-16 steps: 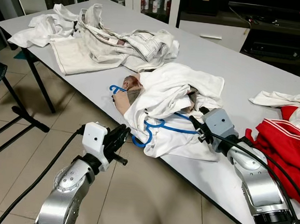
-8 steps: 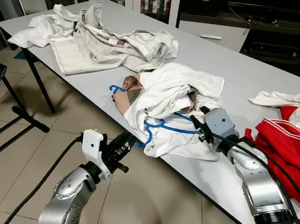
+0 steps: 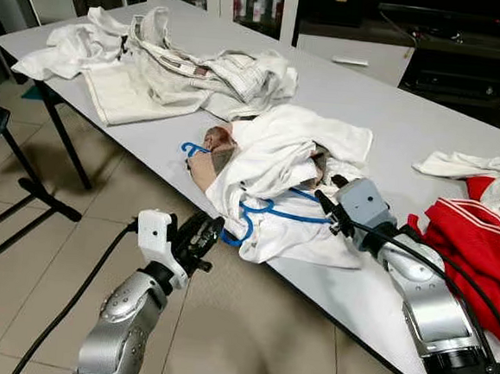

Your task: Hang hanger

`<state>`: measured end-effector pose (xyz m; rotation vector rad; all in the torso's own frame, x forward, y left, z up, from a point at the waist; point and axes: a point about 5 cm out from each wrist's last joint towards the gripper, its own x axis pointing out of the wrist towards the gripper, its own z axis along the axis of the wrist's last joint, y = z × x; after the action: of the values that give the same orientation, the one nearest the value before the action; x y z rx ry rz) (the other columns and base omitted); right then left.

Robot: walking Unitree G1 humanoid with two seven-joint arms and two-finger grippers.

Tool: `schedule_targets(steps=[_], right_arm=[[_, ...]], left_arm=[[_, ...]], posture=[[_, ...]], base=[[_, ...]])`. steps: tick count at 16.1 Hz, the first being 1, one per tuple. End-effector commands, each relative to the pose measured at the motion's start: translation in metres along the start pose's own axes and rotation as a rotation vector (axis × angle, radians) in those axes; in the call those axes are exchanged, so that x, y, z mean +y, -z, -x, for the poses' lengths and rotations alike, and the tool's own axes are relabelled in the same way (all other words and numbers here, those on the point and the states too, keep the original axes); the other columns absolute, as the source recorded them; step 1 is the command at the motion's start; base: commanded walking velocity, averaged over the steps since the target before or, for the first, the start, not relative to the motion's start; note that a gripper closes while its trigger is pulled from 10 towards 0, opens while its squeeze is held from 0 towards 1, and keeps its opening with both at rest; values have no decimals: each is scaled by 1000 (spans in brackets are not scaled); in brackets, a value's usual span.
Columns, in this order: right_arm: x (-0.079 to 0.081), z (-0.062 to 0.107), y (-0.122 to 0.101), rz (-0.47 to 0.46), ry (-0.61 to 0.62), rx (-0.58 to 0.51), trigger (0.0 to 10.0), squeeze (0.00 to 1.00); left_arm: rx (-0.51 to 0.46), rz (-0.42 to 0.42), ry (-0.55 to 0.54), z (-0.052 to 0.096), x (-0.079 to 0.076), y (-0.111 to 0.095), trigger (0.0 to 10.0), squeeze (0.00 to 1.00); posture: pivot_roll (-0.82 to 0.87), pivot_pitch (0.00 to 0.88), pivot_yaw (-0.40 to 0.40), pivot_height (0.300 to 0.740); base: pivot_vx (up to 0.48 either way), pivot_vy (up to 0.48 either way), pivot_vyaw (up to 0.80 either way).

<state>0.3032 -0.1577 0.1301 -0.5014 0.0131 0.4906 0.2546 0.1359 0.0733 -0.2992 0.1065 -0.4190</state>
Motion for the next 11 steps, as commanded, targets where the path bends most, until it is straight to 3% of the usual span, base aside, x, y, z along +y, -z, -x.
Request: schedule_targets(steps=[1,2,3,11], right_arm=[[-3,-1,-1,17,1,-2,10000,0],[-4,-1,-1,17,4,-3,10000,0],[-3,-1,-1,16,7,-4,10000,0],[-2,0,1,9,19,-1,10000,0]], left_arm=[[1,-9,-11,-2,2,-2,10000,1000],[19,-5,0,-4,1,1,10000,388],[42,-1,11,-5,-1,4,10000,0],[92,51,15,4,4,13,10000,0]], posture=[[30,2,7,723],[29,2,10,723],[29,2,12,723],[36,15,19,723]], base=[[0,0,0],[0,0,0],[0,0,0],[0,0,0]])
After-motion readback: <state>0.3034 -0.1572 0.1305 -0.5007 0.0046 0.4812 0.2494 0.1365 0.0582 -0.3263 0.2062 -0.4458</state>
